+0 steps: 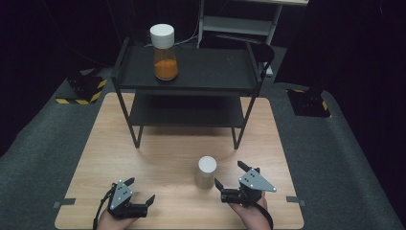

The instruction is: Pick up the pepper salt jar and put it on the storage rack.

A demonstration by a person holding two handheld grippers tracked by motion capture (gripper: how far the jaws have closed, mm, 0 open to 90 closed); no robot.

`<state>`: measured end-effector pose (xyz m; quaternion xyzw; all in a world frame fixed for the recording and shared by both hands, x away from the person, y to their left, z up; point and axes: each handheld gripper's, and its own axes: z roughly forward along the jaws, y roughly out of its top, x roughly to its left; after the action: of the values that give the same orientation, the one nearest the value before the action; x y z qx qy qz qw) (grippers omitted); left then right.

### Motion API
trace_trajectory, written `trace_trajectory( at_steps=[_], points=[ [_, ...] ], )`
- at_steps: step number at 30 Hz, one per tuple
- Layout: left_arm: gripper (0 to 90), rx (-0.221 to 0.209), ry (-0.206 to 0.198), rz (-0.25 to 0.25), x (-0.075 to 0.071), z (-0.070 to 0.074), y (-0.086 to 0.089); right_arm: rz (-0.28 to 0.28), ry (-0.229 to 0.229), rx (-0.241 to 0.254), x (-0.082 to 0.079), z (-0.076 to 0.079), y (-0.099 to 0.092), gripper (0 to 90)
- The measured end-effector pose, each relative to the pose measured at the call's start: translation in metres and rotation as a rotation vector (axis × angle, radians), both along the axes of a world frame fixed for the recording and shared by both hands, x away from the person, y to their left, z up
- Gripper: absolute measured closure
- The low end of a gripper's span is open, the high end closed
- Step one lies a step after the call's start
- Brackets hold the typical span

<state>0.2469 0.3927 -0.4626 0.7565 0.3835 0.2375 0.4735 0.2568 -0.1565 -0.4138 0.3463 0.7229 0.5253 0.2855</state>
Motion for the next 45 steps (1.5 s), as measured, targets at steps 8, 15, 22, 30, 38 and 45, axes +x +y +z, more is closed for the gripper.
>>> trace_trajectory(
  at_steps=[8,15,22,30,38,45],
  points=[
    [0.9,-0.003,0.003,0.001,0.000,0.000,0.002,0.030,0.019,0.006,0.012,-0.001,0.014,0.1],
    [0.9,-0.003,0.000,-0.001,0.000,0.000,0.002,0.053,0.034,0.002,0.020,-0.003,0.025,0.3],
    [0.9,-0.004,-0.001,0.001,-0.001,0.000,0.002,0.091,0.037,0.011,0.031,-0.007,0.031,9.7],
    [0.9,-0.014,0.006,0.005,-0.001,-0.001,0.004,0.094,0.009,0.044,0.035,-0.018,0.032,28.4],
    [0.9,-0.010,0.005,0.004,-0.001,0.000,0.004,0.093,-0.004,0.055,0.036,-0.024,0.030,33.4],
    [0.9,-0.010,0.002,0.003,-0.002,-0.001,0.004,0.086,-0.020,0.070,0.033,-0.029,0.031,33.6]
  ],
)
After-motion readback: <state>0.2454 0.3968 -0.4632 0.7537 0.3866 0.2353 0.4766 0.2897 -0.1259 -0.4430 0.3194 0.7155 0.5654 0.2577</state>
